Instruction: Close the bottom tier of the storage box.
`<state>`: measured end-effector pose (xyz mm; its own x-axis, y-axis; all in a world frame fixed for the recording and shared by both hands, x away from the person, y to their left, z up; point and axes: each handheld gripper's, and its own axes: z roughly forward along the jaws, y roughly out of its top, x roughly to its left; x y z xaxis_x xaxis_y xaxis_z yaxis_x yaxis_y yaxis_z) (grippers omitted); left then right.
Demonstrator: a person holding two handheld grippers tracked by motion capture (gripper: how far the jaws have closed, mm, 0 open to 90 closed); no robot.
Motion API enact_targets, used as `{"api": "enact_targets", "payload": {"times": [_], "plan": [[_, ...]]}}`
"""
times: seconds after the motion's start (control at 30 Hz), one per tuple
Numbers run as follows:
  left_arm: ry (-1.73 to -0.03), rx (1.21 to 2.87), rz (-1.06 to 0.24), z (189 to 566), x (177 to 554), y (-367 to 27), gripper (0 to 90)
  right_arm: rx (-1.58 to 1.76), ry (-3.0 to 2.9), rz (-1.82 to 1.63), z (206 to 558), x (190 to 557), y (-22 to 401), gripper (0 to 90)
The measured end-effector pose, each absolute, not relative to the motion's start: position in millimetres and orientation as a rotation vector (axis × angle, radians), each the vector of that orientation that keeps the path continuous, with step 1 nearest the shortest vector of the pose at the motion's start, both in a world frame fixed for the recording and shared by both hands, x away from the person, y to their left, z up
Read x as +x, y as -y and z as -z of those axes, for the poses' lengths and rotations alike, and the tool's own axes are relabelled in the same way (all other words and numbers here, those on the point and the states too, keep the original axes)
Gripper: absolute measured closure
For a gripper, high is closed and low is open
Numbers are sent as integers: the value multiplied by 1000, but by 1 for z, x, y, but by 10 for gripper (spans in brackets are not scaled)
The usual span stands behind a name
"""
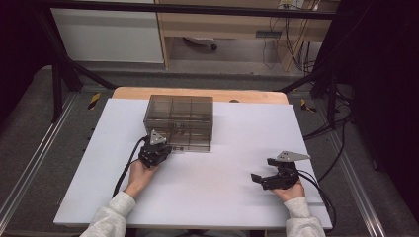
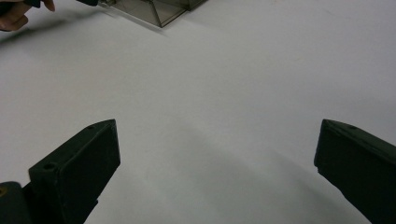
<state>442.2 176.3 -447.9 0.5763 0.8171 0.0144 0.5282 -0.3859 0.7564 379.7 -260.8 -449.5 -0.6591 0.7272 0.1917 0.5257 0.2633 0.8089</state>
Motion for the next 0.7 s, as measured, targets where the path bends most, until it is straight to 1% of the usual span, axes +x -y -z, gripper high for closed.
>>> {"api": "enact_targets", "payload": {"times": [0.7], "plan": [[-1077, 2065, -546, 449, 449, -178, 894, 1163, -2308, -1351, 449, 380, 261, 9]]}}
